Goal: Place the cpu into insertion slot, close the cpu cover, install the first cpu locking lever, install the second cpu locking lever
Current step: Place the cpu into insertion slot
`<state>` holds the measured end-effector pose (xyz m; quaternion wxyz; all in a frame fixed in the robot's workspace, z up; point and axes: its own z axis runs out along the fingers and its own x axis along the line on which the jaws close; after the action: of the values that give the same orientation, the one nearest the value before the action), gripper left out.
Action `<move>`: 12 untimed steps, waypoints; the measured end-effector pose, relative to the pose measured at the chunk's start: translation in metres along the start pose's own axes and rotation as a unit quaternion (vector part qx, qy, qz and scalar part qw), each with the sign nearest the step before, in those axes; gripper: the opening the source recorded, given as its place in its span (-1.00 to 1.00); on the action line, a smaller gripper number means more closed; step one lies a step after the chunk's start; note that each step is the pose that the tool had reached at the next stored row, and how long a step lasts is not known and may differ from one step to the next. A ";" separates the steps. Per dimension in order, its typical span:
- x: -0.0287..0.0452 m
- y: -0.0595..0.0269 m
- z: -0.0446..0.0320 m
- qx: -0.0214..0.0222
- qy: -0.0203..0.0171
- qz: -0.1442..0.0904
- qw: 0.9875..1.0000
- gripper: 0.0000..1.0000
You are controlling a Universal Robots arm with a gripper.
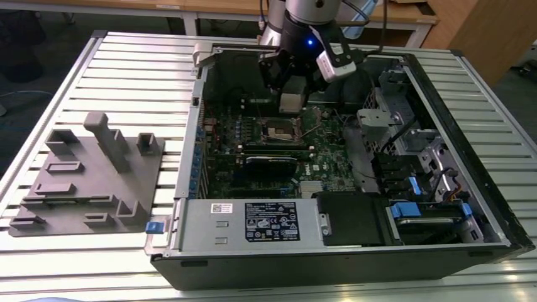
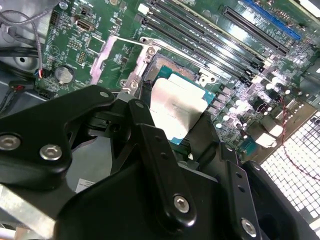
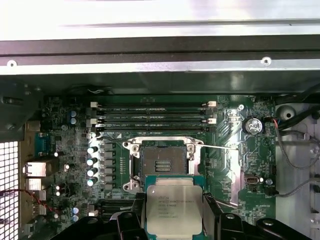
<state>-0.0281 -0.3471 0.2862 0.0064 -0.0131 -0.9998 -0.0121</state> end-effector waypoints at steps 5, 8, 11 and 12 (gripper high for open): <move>0.0045 -0.0002 0.0053 0.000 -0.001 0.000 1.000 0.08; 0.0059 -0.0004 0.0105 0.000 -0.001 0.000 1.000 0.08; 0.0060 -0.0005 0.0112 0.000 -0.001 0.000 1.000 0.08; 0.0060 -0.0005 0.0112 0.000 -0.001 0.000 1.000 0.08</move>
<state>-0.0343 -0.3471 0.2750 0.0054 -0.0130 -0.9998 -0.0119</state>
